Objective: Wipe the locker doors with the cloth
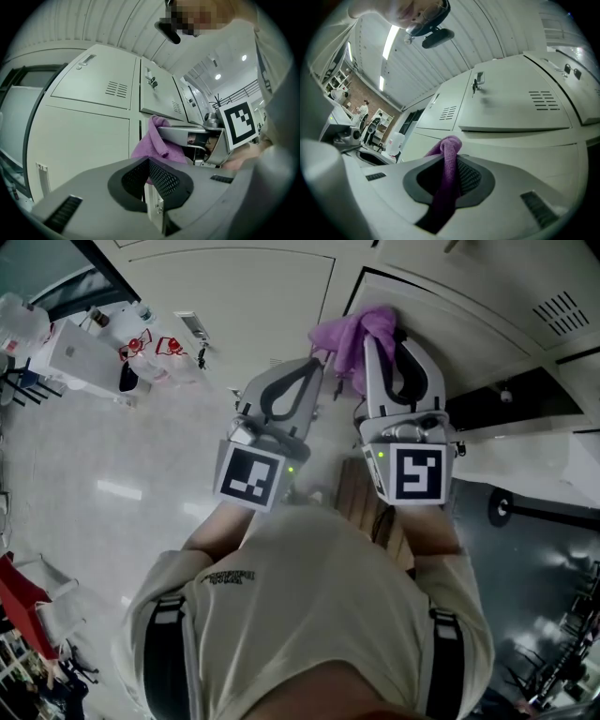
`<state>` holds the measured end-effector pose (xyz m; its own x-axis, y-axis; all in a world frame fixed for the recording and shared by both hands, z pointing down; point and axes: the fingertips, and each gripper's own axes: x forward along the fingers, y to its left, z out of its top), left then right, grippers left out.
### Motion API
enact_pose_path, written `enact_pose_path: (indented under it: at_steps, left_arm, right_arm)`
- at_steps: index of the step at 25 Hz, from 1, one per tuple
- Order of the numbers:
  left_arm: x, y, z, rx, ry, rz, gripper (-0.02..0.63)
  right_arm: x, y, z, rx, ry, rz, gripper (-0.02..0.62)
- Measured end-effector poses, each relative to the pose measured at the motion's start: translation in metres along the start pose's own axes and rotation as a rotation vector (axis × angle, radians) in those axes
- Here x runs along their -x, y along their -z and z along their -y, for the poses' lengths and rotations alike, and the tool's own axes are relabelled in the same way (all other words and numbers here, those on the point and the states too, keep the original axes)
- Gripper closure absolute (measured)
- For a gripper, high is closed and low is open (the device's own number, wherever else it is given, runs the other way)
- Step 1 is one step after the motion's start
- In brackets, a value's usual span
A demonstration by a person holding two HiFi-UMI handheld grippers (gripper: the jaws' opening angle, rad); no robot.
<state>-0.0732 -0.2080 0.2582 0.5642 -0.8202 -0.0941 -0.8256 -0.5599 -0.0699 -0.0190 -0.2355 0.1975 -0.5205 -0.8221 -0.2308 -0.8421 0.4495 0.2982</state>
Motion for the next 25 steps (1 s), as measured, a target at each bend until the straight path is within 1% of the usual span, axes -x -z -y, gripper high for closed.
enact_pose_path:
  at_steps: [7, 11, 17, 25]
  left_arm:
    - [-0.007, 0.007, -0.005, 0.002, -0.008, -0.018, 0.604]
    - [-0.013, 0.005, 0.002, -0.002, 0.01, -0.011, 0.604]
    - [-0.029, 0.0, 0.027, -0.008, 0.083, -0.001, 0.604]
    - [-0.056, 0.0, 0.065, -0.011, 0.19, 0.0, 0.604]
  right_arm:
    - [-0.008, 0.009, 0.005, -0.006, 0.014, -0.014, 0.543]
    - [-0.003, 0.011, 0.015, -0.003, 0.029, -0.017, 0.543]
    - [0.016, 0.017, 0.045, 0.021, 0.102, -0.038, 0.543]
    - [0.047, 0.027, 0.094, 0.058, 0.232, -0.071, 0.542]
